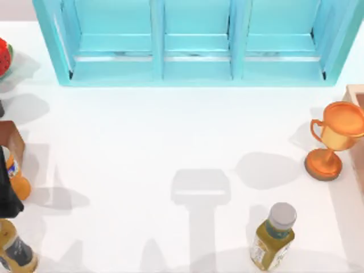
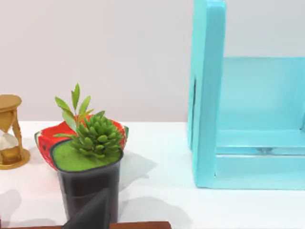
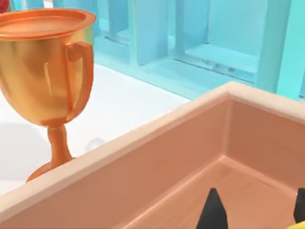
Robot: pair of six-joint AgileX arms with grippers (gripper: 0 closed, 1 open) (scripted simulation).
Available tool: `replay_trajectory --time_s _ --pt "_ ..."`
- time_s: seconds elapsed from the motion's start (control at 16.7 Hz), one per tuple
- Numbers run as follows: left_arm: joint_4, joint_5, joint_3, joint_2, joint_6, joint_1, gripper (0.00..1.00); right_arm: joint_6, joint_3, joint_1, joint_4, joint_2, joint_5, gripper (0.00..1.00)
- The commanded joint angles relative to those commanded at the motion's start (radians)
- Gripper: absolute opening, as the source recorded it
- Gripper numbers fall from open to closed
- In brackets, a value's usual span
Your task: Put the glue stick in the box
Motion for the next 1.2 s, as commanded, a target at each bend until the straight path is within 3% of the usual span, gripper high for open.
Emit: replay_trajectory --time_s 0.06,0.84,1.2 --pt "0.000 0.000 0.000 0.000 0.000 0.000 1.00 0.000 0.000 0.000 0.000 0.000 0.000 0.00" --pt "0.000 0.000 0.000 0.000 0.000 0.000 1.00 0.000 0.000 0.000 0.000 0.000 0.000 0.98" --pt "0.000 0.000 0.000 0.000 0.000 0.000 1.00 0.000 0.000 0.000 0.000 0.000 0.000 1.00"
